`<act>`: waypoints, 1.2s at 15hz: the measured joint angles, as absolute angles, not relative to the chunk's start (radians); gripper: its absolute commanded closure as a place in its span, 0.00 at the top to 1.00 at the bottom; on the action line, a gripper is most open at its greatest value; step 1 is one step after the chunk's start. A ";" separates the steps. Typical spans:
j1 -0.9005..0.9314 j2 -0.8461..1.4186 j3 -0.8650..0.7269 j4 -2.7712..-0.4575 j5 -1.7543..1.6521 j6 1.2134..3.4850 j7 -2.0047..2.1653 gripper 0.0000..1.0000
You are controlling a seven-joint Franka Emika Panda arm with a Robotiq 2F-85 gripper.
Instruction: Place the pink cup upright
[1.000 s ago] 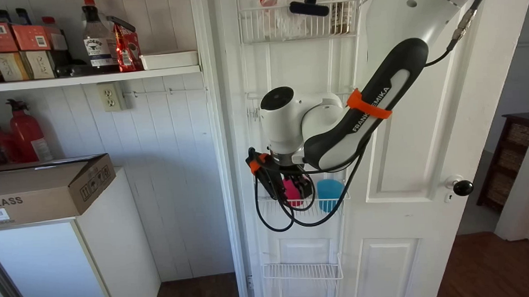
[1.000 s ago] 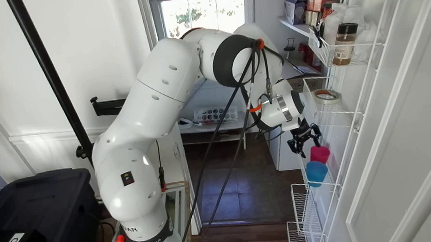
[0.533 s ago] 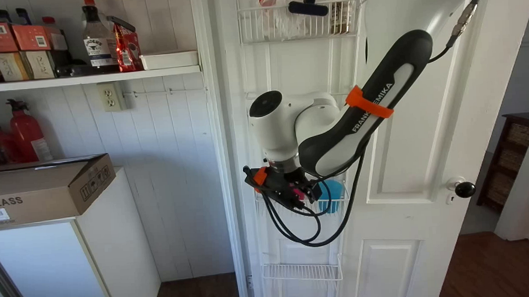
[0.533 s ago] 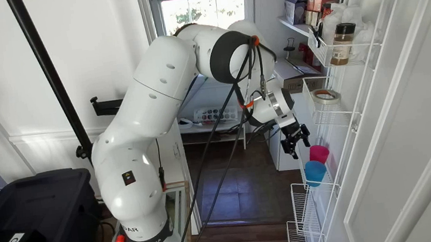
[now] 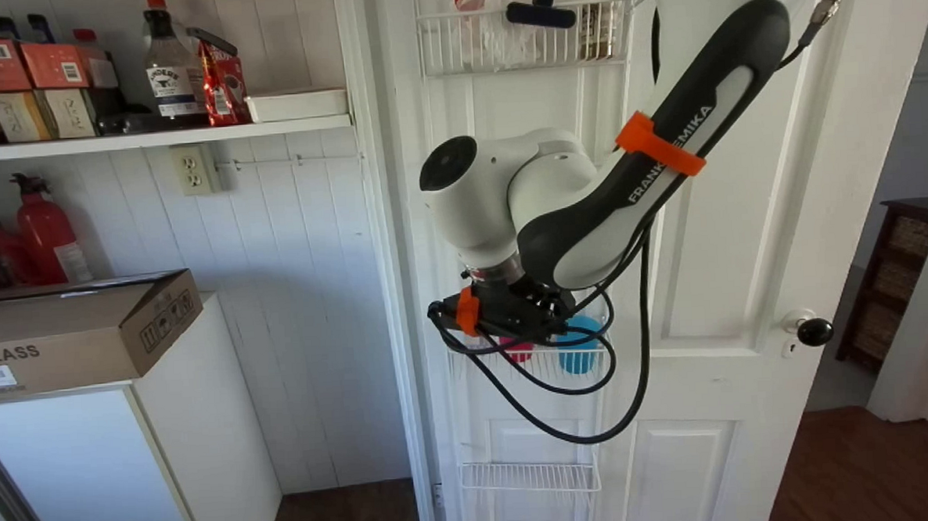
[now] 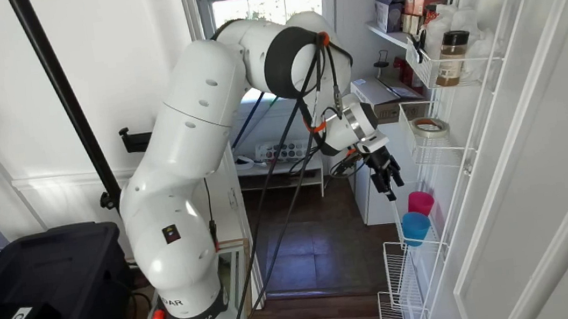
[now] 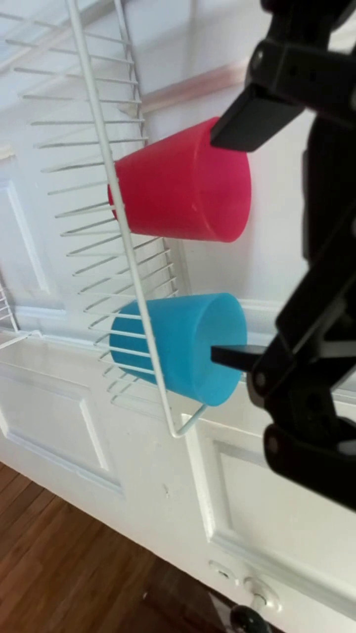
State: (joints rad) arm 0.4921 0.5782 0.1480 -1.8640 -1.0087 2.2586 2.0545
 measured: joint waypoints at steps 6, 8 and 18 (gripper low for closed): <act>0.476 0.423 0.196 -1.983 -0.978 2.224 2.019 1.00; 0.461 0.363 0.213 -2.035 -0.946 2.220 1.995 1.00; 0.431 0.138 0.277 -2.207 -0.783 2.177 1.830 1.00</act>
State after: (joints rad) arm 0.4306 0.1377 0.2773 -2.2074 -0.7828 2.1774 1.8301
